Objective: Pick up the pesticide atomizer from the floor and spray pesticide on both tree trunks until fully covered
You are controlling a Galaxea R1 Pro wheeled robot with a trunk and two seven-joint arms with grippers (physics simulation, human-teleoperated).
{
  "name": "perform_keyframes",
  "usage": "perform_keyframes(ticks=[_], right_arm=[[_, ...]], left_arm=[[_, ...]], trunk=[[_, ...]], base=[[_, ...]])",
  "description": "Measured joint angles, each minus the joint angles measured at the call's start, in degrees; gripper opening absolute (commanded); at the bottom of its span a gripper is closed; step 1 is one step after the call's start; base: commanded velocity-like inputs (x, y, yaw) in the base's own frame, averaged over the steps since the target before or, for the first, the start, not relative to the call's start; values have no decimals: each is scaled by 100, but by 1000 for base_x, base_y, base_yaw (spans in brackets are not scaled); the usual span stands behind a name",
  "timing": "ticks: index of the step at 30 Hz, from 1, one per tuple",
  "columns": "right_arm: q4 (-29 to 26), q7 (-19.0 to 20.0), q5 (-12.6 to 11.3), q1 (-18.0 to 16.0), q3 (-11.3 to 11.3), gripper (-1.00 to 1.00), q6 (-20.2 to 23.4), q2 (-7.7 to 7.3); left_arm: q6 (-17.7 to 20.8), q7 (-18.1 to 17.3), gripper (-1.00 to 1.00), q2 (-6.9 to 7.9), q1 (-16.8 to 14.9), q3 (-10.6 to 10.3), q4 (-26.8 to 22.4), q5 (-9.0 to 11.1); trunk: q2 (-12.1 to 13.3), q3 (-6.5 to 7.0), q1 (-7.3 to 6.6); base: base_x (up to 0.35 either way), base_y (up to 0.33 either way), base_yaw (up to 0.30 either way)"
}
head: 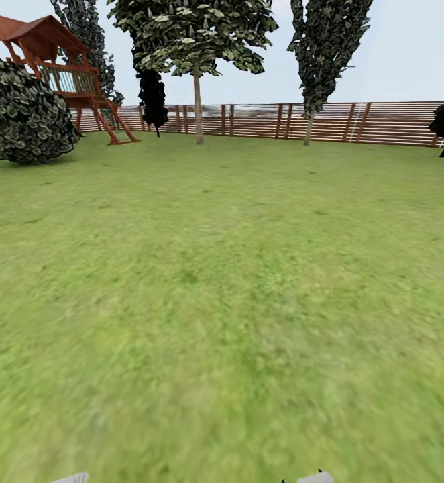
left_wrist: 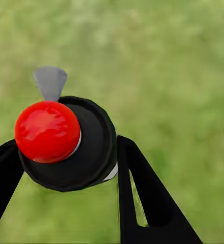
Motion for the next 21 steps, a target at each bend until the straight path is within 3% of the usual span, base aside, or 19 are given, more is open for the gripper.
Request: perform_keyframes(ticks=[21], right_arm=[[0,0,0,0,0,100,0,0]], left_arm=[[-1,0,-100,7,0,1,-9,9]], trunk=[[0,0,0]], base=[[339,0,0]])
